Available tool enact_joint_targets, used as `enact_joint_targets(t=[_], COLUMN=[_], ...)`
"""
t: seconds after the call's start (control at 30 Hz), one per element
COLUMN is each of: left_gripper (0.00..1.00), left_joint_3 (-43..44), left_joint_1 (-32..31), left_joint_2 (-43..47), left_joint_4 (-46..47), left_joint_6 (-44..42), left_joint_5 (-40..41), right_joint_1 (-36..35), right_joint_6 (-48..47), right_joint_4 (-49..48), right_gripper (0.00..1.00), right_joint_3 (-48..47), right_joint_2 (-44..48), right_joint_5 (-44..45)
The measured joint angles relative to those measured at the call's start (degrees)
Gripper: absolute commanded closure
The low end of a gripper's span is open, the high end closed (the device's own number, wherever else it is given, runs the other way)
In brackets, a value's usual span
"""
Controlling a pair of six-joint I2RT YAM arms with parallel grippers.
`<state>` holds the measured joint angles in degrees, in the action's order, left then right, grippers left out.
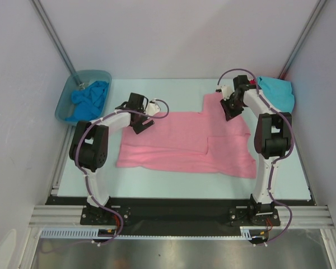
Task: Fold and stack the t-shirts
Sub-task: Fold the tshirt
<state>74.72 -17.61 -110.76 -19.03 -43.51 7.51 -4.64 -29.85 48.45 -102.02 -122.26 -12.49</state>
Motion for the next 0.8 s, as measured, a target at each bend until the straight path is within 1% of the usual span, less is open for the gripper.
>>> enact_joint_targets(t=[0.27,0.47,0.6,0.8], left_gripper=[0.08,0.09,0.11,0.09], left_joint_3=[0.0,1.38,3.39,3.52], left_joint_1=[-0.04,-0.28,-0.42,-0.72], left_joint_2=[-1.46,-3.43,-5.77,-6.86], left_joint_4=[0.74,2.84,4.94,7.3], left_joint_6=[-0.04,-0.26,-0.59,-1.75], left_joint_5=[1.79,6.86,11.19,15.15], right_joint_1=[-0.31,-0.55,-1.11,-2.43], right_joint_6=[1.6,1.57,1.31,0.79], right_joint_4=[-4.52,-6.78,-9.09,-12.44], right_gripper=[0.78,0.78,0.8,0.81], right_joint_3=[4.37,4.9,4.87,4.87], right_joint_2=[-0.07,-0.72,-1.95,-3.15], right_joint_5=[2.1,5.35,9.81,15.1])
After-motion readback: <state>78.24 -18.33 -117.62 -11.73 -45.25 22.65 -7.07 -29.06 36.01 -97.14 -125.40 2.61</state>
